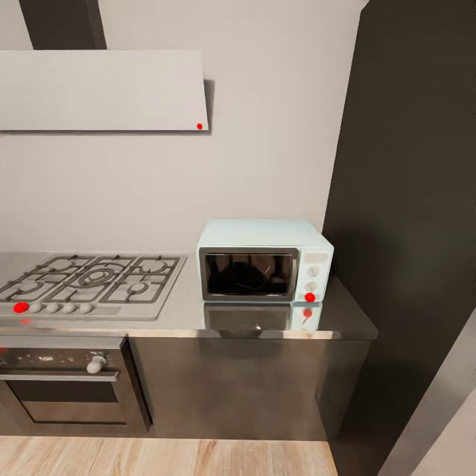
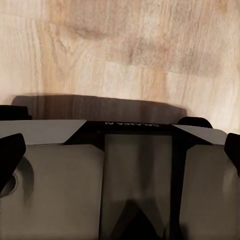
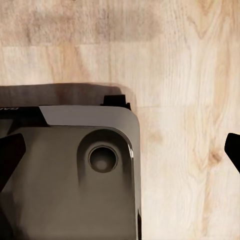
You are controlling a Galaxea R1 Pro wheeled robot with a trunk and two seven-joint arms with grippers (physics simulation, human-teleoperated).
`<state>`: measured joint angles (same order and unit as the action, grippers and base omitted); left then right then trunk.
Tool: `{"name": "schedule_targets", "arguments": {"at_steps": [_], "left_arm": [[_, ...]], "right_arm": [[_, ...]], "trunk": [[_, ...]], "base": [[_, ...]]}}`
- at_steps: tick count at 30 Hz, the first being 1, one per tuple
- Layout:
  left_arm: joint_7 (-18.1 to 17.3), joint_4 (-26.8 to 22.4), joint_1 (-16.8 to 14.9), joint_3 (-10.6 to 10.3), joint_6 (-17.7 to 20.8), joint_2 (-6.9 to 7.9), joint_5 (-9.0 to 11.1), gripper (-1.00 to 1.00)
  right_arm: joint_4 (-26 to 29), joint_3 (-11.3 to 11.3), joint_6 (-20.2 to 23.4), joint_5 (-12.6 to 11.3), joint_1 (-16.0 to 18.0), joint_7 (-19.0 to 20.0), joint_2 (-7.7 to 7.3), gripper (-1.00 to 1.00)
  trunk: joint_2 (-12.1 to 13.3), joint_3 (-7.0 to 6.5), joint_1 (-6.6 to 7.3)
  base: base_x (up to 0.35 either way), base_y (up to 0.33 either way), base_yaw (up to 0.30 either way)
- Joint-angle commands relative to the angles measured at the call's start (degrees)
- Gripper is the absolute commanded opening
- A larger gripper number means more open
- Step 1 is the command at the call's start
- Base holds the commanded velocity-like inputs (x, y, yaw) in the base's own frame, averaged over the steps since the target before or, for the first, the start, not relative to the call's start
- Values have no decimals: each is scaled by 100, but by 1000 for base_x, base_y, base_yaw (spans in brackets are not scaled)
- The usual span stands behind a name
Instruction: In the kitchen, take the popcorn bag from the countertop, put it into the microwave, and heat it until the popcorn is cooked so the cooked popcorn ends up inside the bag.
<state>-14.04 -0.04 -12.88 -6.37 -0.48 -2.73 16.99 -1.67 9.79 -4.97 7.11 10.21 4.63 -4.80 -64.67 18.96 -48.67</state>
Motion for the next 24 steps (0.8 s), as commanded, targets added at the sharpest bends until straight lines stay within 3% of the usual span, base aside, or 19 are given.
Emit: {"name": "schedule_targets", "arguments": {"at_steps": [1, 10, 13, 16, 18, 19, 22, 24], "left_arm": [[-14, 4, -4, -48, -5, 0, 58, 100], [-15, 4, -4, -52, -5, -4, 53, 100], [-12, 4, -4, -49, -5, -7, 56, 100], [-14, 4, -4, -48, -5, -6, 58, 100], [-13, 4, -4, -48, -5, -3, 58, 100], [-12, 4, -4, -48, -5, -3, 58, 100], [-11, 4, -4, -48, -5, -2, 58, 100], [-11, 4, -4, -48, -5, 0, 58, 100]], "right_arm": [[-18, 50, -36, 60, 8, 12, -3, 100], [16, 55, -36, 178, 8, 45, 34, 100], [358, 55, -8, 205, 8, 63, 93, 100], [1471, 58, 296, 457, 8, 108, 115, 100], [2339, 63, 801, 669, 8, 122, 120, 100], [3026, 61, 1232, 732, 8, 130, 136, 100], [3943, 54, 1863, 763, 8, 199, 255, 100], [4976, 51, 2625, 772, 8, 472, 388, 100]], "trunk": [[-4, 6, 0], [-4, 6, 0], [-4, 6, 0], [-4, 6, 0], [-4, 6, 0], [-4, 6, 0], [-4, 6, 0], [-4, 6, 0]], "base": [[0, -2, 0], [0, 0, 0], [0, 0, 0], [0, 0, 0], [0, 0, 0], [0, 0, 0], [0, 0, 0], [0, 0, 0]]}}
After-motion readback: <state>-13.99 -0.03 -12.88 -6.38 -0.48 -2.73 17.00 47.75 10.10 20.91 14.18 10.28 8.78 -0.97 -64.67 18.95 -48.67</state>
